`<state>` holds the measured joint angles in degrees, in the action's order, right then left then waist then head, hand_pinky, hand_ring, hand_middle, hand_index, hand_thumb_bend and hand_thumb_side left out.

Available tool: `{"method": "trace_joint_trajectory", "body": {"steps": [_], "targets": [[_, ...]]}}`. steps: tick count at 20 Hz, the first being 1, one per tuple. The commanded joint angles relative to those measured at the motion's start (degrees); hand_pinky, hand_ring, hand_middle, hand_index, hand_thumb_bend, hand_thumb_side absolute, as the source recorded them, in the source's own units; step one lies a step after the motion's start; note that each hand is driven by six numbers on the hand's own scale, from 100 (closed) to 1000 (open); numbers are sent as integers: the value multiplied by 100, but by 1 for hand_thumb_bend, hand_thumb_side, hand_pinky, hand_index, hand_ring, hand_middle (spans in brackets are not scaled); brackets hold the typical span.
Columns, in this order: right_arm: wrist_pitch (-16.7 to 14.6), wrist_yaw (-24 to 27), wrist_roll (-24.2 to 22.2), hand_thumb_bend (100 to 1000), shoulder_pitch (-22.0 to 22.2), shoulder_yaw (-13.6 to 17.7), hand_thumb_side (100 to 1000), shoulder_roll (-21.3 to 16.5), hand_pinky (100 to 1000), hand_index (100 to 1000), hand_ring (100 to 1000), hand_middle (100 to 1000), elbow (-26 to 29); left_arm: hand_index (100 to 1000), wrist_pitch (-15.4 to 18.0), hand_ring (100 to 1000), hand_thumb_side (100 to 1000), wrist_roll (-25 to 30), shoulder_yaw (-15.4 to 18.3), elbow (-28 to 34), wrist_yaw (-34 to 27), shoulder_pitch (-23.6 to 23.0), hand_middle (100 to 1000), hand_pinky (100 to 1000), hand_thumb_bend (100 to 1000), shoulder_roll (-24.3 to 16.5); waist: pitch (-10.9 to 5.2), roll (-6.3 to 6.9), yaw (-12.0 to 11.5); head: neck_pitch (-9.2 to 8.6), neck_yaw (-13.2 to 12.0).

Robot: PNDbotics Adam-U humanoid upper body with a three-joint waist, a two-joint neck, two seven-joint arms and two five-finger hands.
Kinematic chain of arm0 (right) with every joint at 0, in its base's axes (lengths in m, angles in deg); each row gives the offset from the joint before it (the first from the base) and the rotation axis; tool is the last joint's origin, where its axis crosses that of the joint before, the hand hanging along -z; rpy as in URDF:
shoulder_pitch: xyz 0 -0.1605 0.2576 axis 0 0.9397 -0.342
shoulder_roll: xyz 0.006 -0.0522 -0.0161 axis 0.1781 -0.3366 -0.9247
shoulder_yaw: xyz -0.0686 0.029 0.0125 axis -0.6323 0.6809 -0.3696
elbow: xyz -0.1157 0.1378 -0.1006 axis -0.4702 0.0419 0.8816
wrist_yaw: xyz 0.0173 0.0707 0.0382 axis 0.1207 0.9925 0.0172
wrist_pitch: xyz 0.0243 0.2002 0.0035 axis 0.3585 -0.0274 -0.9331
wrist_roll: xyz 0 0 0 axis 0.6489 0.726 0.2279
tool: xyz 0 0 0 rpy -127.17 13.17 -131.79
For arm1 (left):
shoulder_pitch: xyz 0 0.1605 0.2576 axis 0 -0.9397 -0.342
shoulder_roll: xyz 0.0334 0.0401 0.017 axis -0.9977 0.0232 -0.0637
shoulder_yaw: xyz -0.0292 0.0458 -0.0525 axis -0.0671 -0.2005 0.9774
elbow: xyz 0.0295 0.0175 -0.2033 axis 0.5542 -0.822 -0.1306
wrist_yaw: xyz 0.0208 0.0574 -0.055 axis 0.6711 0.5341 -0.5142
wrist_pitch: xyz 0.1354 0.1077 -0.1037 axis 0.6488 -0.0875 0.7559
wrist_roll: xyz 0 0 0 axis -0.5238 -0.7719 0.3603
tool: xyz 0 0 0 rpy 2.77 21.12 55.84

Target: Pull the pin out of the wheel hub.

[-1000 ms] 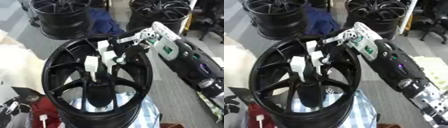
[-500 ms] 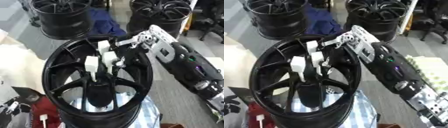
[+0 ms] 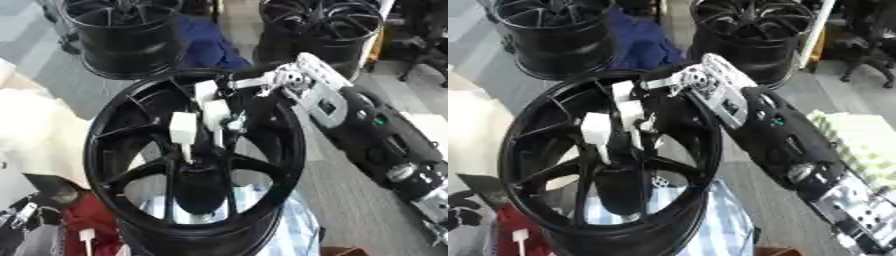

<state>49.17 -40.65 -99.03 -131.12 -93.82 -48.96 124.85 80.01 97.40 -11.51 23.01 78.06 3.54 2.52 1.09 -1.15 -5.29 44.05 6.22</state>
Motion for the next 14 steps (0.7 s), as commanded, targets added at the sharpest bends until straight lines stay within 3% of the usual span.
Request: {"method": "trace_joint_trajectory", "body": {"steps": [1, 8, 12, 14], "targets": [[41, 235, 132, 100, -162, 68, 425, -174, 708, 548, 658, 404, 254, 833, 10, 610, 740, 37, -11, 82, 11, 60, 608, 658, 100, -72, -64, 31, 8, 7, 1], [260, 900, 175, 100, -286, 141, 432, -665, 699, 544, 649, 395, 932, 833, 14, 610, 745, 42, 14, 60, 13, 23, 608, 658, 100, -94, -98, 16, 71, 7, -63], [481, 1146, 165, 100, -304, 194, 384, -912, 700, 546, 647, 394, 1272, 833, 12, 611, 745, 36, 22, 52, 10, 14, 609, 657, 100, -104, -108, 8, 93, 7, -87], [556, 1360, 385, 100, -168, 506, 369, -1577, 705, 551, 650, 398, 1665, 833, -7, 611, 744, 3, 59, 43, 8, -19, 609, 656, 100, -137, -144, -33, 199, 7, -213]]}}
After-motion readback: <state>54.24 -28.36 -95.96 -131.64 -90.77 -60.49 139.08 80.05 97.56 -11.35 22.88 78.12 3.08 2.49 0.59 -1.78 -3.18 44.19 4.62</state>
